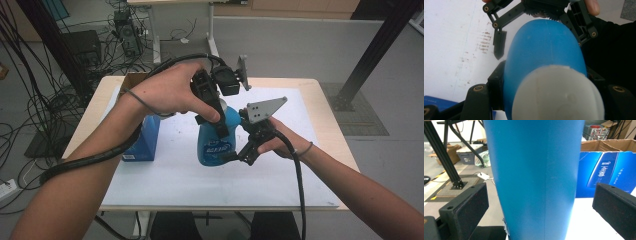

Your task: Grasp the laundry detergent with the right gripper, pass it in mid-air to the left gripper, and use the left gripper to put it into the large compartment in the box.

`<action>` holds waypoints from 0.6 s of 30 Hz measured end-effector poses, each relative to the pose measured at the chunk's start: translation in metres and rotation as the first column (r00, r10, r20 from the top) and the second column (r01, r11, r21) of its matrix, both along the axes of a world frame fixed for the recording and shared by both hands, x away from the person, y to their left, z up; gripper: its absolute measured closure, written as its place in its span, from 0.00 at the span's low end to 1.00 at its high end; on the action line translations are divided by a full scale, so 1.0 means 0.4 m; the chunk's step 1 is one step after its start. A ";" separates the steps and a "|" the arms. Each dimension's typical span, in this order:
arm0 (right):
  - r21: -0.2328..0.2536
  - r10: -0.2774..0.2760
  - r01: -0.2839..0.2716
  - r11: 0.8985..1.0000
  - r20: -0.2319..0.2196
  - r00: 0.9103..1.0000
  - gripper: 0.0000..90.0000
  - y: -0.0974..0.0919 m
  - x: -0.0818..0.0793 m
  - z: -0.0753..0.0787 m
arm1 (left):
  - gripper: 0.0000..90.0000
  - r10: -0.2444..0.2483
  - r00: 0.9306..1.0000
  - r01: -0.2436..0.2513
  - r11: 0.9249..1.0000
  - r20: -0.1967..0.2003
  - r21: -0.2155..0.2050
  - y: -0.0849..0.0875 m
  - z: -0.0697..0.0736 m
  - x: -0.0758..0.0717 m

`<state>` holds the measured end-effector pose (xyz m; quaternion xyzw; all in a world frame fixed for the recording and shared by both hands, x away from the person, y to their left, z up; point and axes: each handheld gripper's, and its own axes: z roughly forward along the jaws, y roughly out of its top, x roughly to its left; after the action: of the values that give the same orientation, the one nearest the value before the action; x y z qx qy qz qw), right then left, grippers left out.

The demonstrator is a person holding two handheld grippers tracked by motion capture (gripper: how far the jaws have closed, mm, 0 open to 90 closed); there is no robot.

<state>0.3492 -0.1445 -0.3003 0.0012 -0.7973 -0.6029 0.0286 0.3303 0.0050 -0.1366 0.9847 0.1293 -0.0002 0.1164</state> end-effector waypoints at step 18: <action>-0.249 -0.022 0.024 0.968 0.012 1.000 0.04 -0.026 0.001 -0.007 | 0.42 0.048 0.999 -0.048 0.999 -0.010 0.008 0.006 -0.006 0.006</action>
<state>0.3496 -0.1551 -0.3029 -0.0089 -0.8669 -0.4981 0.0181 0.3326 0.0075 -0.1388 0.9818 0.1537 -0.0019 0.1118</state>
